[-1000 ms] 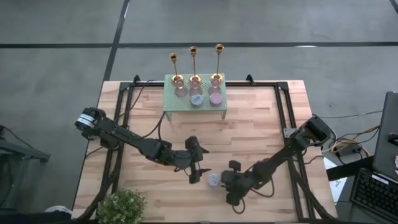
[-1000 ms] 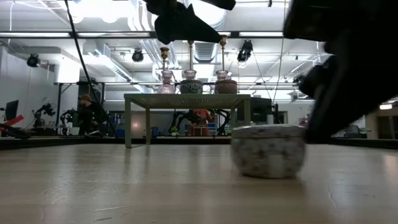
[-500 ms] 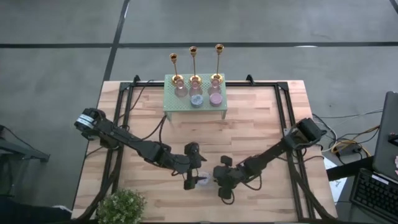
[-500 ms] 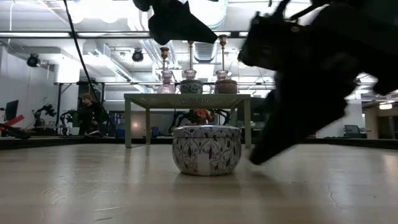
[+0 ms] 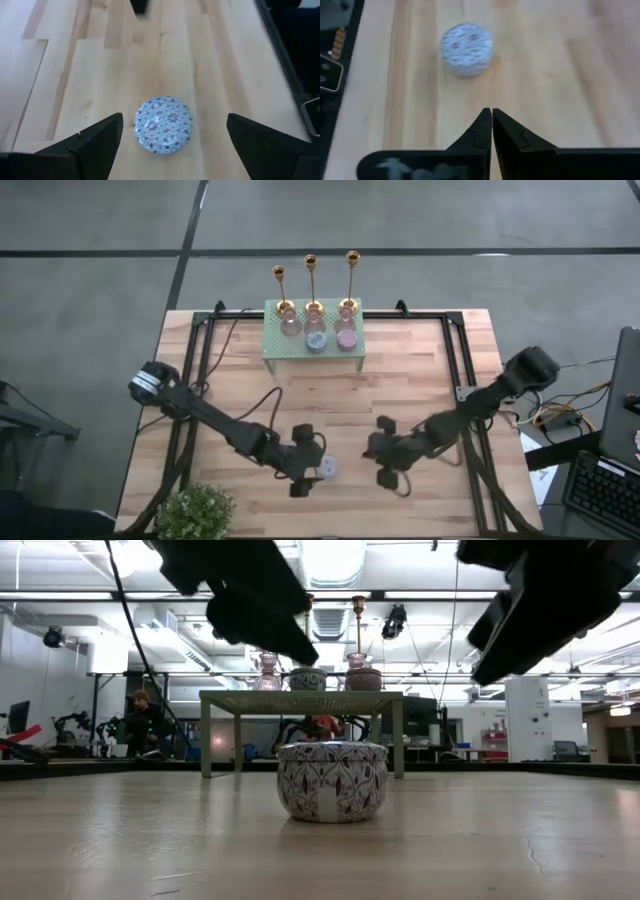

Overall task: Pick & Place candle stick holders
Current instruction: Put the pink scented candle on the shelf aligned with the purple and blue scented candles

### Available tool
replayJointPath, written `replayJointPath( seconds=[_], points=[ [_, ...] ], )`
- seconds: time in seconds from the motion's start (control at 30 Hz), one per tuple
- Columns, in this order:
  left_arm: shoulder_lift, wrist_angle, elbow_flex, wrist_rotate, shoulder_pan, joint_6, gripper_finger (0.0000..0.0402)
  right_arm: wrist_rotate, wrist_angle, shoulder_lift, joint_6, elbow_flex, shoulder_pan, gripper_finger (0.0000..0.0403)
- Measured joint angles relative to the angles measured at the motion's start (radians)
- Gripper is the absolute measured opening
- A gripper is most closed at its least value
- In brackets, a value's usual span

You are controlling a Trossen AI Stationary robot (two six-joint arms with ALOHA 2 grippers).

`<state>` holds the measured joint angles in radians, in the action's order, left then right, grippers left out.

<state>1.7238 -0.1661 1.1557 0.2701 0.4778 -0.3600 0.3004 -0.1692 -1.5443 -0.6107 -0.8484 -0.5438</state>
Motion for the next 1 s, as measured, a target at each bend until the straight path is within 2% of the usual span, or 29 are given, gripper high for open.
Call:
replayJointPath(
  seconds=[0.13,0.37,0.47,0.57,0.77,1.0],
  points=[
    [0.025,0.01,0.0,0.0,0.0,0.006,0.036,0.071,0.041,0.185,0.029,0.126,0.0,0.0008],
    [0.09,0.038,0.0,-0.012,-0.004,-0.011,0.036,0.124,0.189,0.532,0.161,0.332,0.001,0.0008],
    [0.113,0.06,0.0,-0.008,-0.005,-0.011,0.036,0.174,0.208,0.666,0.21,0.394,0.001,0.0008],
    [0.124,0.07,0.0,0.001,-0.009,-0.01,0.036,0.18,0.207,0.778,0.226,0.437,0.002,0.0008],
    [0.153,0.103,0.0,0.004,-0.013,-0.005,0.036,0.182,0.204,0.929,0.229,0.519,0.001,0.0008],
    [0.205,0.139,0.0,-0.012,-0.02,-0.012,0.036,0.201,0.202,1.002,0.272,0.583,0.002,0.0008]
  ],
)
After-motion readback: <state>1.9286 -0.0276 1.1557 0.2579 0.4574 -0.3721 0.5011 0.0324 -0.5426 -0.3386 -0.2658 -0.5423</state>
